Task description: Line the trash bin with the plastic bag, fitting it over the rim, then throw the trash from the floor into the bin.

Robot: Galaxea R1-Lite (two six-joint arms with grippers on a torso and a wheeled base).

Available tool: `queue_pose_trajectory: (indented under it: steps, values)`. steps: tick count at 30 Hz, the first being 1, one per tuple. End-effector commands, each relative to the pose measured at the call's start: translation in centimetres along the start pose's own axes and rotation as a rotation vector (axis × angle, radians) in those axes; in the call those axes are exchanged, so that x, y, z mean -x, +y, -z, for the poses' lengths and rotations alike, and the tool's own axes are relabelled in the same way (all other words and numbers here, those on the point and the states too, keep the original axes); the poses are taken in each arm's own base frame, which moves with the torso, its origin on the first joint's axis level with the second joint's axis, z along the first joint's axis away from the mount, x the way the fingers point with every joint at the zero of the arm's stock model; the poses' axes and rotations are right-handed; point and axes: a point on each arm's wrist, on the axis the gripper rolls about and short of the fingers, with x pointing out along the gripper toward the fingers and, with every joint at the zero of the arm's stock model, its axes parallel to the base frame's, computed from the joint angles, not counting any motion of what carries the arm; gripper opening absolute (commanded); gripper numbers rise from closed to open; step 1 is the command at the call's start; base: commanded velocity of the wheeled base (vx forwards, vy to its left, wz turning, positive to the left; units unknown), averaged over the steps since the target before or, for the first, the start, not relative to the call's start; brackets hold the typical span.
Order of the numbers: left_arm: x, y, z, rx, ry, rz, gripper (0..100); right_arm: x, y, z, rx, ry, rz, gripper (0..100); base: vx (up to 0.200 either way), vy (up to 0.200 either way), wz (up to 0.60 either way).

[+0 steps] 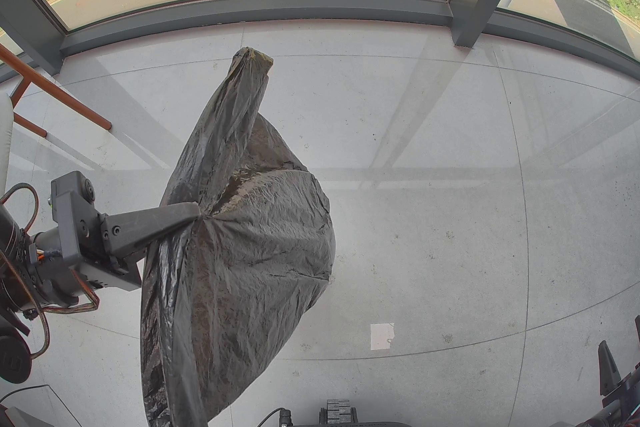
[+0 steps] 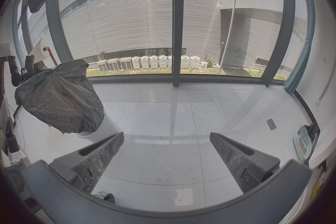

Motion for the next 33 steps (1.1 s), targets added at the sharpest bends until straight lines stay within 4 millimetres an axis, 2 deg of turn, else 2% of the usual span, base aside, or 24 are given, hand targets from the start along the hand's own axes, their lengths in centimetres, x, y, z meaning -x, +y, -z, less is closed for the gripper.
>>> queue_pose_trajectory:
  steps: [1, 11, 13, 18, 28, 31, 33]
  values:
    - [-0.3, 2.3, -0.8, 0.034, -0.024, -0.056, 0, -0.1, 0.0, 0.5, -0.001, 0.007, 0.001, 100, 0.0, 0.0, 0.0]
    - [2.1, 3.0, -2.3, 0.015, -0.139, -0.123, 0, -0.1, 0.0, 0.5, -0.001, 0.007, 0.0, 100, 0.0, 0.0, 0.0]
    - [2.2, 3.2, -2.1, 0.024, -0.14, -0.133, 0, -0.1, 0.0, 0.5, -0.001, 0.007, 0.001, 100, 0.0, 0.0, 0.0]
    - [3.6, 2.7, 0.1, 0.044, -0.102, -0.132, 0, -0.1, 0.0, 0.5, 0.001, 0.007, 0.0, 100, 0.0, 0.0, 0.0]
    - [4.3, 3.5, 0.0, 0.018, -0.134, -0.18, 0, -0.1, 0.0, 0.5, 0.001, 0.009, 0.0, 100, 0.0, 0.0, 0.0]
    - [3.8, 5.0, -0.3, -0.001, -0.13, -0.224, 0, -0.1, 0.0, 0.5, -0.001, 0.009, 0.0, 100, 0.0, 0.0, 0.0]
    - [3.7, 5.1, -0.6, -0.028, -0.145, -0.234, 0, -0.1, 0.0, 0.5, -0.001, 0.007, 0.0, 100, 0.0, 0.0, 0.0]
